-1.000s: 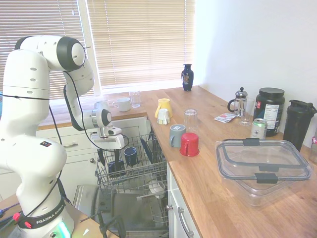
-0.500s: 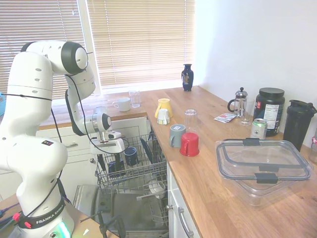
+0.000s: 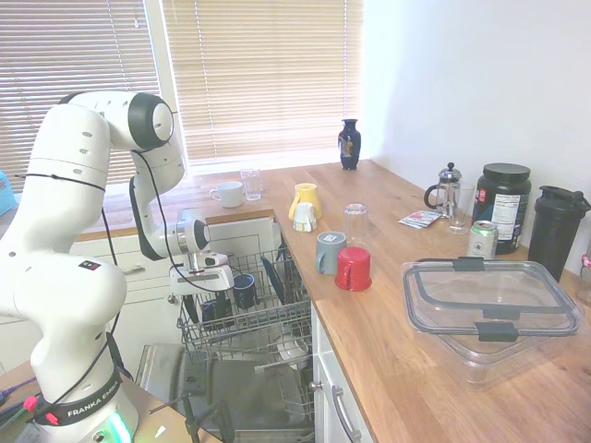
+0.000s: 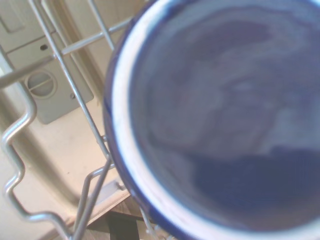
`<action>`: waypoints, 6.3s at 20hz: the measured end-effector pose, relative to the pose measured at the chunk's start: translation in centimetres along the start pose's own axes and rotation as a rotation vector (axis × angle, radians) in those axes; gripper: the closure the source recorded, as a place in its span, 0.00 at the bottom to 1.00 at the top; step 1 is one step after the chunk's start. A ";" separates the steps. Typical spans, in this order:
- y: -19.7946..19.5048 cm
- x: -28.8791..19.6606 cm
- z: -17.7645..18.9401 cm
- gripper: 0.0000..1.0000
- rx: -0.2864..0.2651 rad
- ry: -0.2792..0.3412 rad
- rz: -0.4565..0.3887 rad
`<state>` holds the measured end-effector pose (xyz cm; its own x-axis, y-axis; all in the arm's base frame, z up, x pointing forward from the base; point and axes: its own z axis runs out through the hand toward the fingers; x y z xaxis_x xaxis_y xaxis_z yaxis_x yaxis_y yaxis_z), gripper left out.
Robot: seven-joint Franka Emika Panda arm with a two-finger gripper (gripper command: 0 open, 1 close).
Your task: Unload a mug from dishwasher
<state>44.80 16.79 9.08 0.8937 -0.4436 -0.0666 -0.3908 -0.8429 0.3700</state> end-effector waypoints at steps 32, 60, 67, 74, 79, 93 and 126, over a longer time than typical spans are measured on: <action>-1.6 1.3 1.4 1.00 -0.011 -0.062 -0.139; 0.3 3.0 -1.7 1.00 0.059 -0.097 -0.102; 1.7 3.1 -5.4 1.00 0.088 -0.067 -0.086; 3.1 4.3 -6.9 1.00 0.118 -0.055 -0.047; 4.6 5.6 -9.6 1.00 0.167 -0.039 0.000; 8.2 7.8 -16.0 1.00 0.286 0.009 0.129; 29.6 19.2 -31.2 1.00 0.317 -0.047 0.457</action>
<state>57.26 -7.18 47.70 0.6095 -0.7927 -0.0091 -0.7902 -0.6084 0.0745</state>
